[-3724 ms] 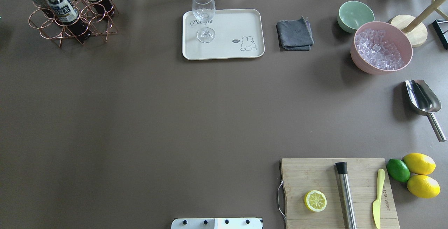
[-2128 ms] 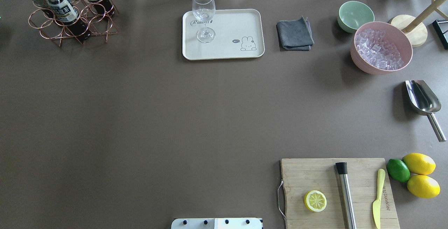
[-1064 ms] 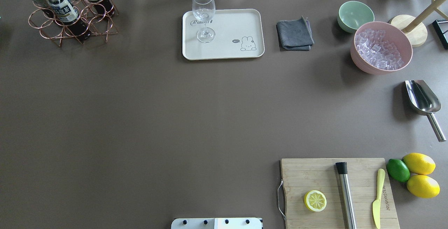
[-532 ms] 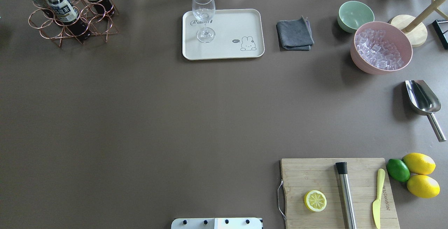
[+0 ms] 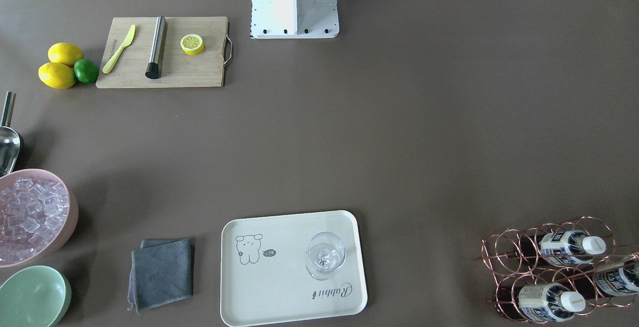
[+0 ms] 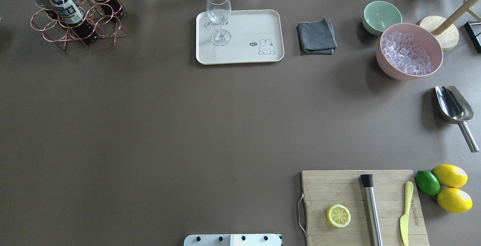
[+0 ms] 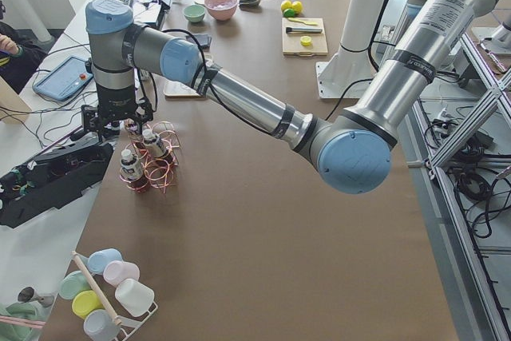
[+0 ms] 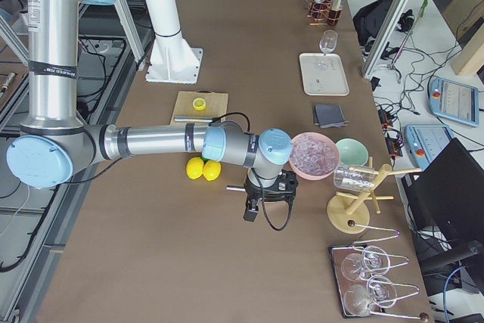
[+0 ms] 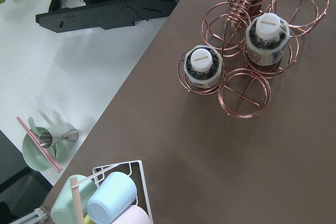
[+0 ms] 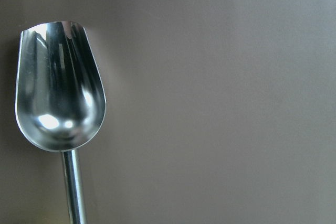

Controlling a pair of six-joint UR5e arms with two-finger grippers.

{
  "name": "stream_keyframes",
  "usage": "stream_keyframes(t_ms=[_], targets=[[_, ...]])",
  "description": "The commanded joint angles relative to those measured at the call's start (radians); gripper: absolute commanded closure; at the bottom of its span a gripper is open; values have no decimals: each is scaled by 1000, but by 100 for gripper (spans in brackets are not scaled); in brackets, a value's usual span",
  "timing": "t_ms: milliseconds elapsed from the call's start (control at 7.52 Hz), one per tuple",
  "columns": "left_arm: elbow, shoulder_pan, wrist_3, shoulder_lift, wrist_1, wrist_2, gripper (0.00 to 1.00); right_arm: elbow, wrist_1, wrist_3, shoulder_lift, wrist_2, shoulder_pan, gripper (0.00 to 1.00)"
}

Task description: Take tea from basket to plate

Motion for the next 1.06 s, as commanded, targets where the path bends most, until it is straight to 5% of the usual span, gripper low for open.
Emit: stream_keyframes(t_ms=[0,133,532,931], targets=[[7,0,122,-77,2,-48,2,-2,5,0,0,0,0,1],[11,30,152,-100,2,-119,2,-9,18,0,0,1,0,1],[34,181,163,-143,-1,-127,2,-11,23,0,0,1,0,1],[174,202,224,-221,-8,-125,2,-12,23,0,0,1,0,1]])
